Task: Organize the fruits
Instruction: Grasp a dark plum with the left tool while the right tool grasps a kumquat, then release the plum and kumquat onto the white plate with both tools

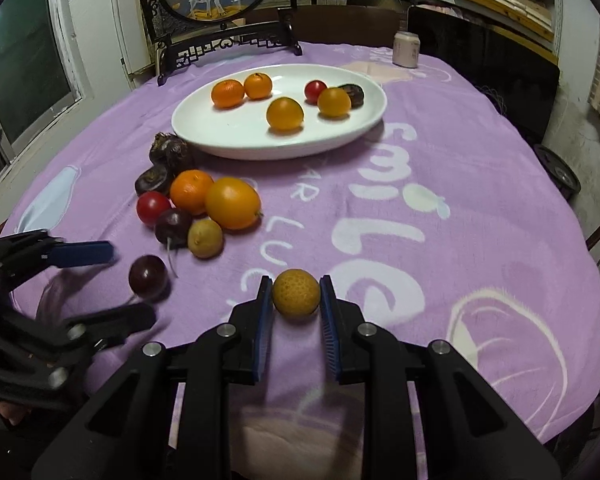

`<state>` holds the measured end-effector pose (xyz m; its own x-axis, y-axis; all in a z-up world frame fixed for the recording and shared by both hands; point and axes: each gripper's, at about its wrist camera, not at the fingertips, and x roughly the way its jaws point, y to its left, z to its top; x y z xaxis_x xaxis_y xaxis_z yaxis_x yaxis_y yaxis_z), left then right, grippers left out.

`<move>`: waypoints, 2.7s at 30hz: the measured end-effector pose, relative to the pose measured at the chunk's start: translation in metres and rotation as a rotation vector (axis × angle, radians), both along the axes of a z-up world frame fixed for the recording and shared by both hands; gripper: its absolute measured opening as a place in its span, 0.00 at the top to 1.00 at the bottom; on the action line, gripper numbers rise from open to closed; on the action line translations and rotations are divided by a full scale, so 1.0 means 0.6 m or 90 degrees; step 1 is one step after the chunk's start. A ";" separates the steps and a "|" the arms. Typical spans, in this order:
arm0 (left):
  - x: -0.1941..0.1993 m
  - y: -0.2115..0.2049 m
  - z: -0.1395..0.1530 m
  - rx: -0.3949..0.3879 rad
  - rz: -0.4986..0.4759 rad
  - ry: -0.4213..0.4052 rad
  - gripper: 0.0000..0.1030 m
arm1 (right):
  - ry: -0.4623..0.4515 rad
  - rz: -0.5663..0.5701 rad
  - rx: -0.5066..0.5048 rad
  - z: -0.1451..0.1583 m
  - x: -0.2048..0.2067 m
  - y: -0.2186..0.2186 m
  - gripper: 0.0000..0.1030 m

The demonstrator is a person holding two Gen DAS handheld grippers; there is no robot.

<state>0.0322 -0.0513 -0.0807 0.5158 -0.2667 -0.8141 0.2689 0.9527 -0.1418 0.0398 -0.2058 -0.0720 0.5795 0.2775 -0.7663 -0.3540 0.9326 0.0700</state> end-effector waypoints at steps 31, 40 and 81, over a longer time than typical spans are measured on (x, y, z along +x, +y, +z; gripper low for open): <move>0.111 0.063 0.104 -0.005 0.060 -0.081 0.70 | -0.030 0.044 0.032 0.070 0.102 0.046 0.76; 0.351 0.047 0.105 0.035 0.118 -0.044 0.70 | -0.063 0.033 -0.030 0.089 0.289 0.113 0.76; 0.088 0.127 0.111 -0.029 0.135 -0.115 0.30 | -0.061 0.062 -0.016 0.089 0.117 0.089 0.33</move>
<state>0.0847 0.0248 -0.0139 0.6998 -0.1707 -0.6937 0.0885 0.9843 -0.1530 0.1100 -0.1526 -0.0186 0.6221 0.3174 -0.7157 -0.4463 0.8949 0.0090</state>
